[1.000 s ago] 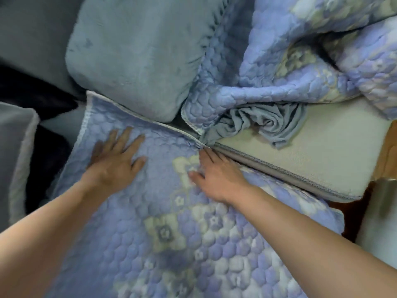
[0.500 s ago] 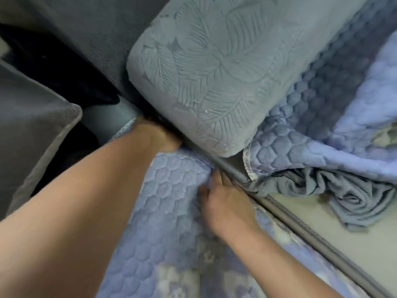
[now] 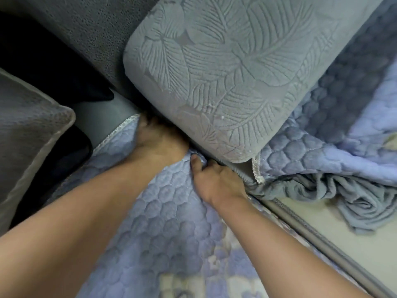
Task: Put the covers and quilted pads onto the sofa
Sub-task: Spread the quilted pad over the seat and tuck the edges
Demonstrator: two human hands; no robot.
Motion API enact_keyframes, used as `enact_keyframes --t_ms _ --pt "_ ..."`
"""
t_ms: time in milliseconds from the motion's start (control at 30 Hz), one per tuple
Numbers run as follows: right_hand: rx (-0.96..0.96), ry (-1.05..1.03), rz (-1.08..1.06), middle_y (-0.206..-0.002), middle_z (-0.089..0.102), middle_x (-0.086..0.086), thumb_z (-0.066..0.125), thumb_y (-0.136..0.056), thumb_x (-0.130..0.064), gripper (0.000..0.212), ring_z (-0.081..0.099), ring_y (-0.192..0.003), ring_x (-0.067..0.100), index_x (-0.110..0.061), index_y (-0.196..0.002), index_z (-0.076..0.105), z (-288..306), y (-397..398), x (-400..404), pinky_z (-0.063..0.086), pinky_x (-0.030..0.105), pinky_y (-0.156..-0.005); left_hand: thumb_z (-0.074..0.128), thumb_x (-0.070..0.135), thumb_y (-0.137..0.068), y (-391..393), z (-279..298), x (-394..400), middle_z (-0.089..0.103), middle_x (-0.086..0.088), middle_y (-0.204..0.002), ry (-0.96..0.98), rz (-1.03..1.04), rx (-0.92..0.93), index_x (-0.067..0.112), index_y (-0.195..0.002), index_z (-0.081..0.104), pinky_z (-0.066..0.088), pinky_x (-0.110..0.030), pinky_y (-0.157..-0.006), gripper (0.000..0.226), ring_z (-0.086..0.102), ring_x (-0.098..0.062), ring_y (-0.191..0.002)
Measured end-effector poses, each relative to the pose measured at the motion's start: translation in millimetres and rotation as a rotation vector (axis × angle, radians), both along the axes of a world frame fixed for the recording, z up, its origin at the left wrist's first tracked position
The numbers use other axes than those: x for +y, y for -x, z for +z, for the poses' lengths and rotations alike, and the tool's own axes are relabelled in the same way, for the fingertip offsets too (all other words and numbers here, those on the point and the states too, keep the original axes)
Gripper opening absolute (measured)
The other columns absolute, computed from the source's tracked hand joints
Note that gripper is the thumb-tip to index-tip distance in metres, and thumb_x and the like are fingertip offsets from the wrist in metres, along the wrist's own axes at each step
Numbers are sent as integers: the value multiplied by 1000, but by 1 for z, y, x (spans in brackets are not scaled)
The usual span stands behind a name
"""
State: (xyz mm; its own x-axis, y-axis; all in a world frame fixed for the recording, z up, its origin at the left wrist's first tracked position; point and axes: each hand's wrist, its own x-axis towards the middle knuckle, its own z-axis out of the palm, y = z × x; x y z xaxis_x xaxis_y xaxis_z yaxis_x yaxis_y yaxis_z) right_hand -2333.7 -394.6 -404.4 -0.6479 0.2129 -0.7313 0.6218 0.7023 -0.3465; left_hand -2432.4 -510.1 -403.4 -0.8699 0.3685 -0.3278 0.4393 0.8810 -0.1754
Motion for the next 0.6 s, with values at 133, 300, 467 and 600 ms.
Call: enact_keyframes --t_ms 133,300,467,600 --pt "-99 -65 3 -145 50 22 8 -89 -79 101 46 -136 37 -4 -144 46 -4 -3 5 34 48 -110 23 50 -90 -33 -2 -22 59 -1 -134 -106 20 44 29 -122 65 7 -53 -119 56 37 -27 -136" --pt "-82 24 100 -148 45 22 4 -99 -61 72 45 -135 41 -23 -153 32 -10 -7 16 34 49 -109 22 51 -90 -23 -2 3 52 2 -140 -38 132 14 34 -132 59 5 -61 -119 58 31 -27 -141" --pt "278 -236 228 -129 57 17 28 -99 -55 64 57 -115 37 -12 -144 42 5 -99 21 46 45 -92 20 48 -100 -108 3 26 15 -3 -167 -140 276 -18 33 -153 32 -8 -68 -116 57 -4 -31 -154" --pt "240 -316 364 -144 43 15 21 -96 -67 74 46 -124 35 -25 -158 18 16 -196 74 42 47 -102 30 52 -99 -225 14 16 3 -6 -169 -311 281 -51 36 -159 21 -2 -65 -119 62 -9 -31 -155"
